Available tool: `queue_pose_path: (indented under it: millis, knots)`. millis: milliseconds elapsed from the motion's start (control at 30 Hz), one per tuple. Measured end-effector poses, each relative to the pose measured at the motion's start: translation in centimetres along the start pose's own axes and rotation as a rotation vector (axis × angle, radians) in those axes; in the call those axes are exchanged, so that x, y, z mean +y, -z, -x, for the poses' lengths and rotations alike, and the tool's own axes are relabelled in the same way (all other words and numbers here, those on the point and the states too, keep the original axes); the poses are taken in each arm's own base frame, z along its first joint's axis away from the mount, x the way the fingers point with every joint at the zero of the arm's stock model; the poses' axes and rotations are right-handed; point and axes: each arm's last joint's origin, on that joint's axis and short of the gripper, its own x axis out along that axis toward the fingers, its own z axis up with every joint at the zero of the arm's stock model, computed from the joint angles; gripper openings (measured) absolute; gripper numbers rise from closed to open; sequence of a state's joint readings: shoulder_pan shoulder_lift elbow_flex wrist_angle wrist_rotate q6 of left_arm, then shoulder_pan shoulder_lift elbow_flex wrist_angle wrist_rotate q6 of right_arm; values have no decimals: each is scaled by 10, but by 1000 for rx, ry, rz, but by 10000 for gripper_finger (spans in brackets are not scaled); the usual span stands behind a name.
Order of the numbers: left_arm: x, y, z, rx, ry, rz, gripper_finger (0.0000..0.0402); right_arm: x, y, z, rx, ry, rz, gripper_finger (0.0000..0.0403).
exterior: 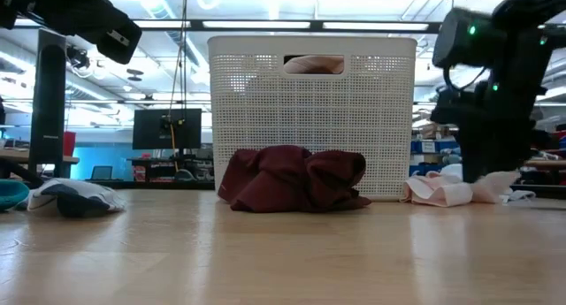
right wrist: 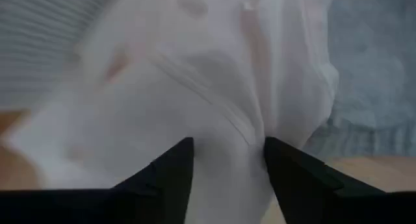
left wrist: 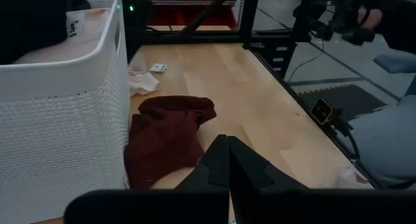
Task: Sort clothes
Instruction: Put the pink underwear into the laundry bin
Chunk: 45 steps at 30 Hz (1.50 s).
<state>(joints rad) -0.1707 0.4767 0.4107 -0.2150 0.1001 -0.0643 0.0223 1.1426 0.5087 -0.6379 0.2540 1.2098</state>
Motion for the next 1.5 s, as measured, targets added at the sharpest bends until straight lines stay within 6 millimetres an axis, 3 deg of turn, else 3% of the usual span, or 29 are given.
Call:
queue_pose_path:
  millis: [100,267,367,500,767,933,1267,1500]
  knots:
    - [0,0,0,0,1,0,1,2,4,-10,21,52,27,155]
    - [0,0,0,0,2,6,1,12,8,-10,11,30,103,19]
    - [-1,0,0,2,18,19,1,19,7,2,2,18,114,15]
    - [-1,0,0,2,20,16,1,26,2,40,-52,84,132,6]
    - [-1,0,0,1,21,-40,1,40,-21,151,-218,99,154,3]
    - [-1,0,0,1,24,-57,1,47,-39,204,-325,96,178,2]
    - [-1,0,0,2,24,-57,1,73,-90,280,-635,4,250,1]
    - [1,0,0,0,-21,-63,1,114,-132,307,-809,-119,348,0]
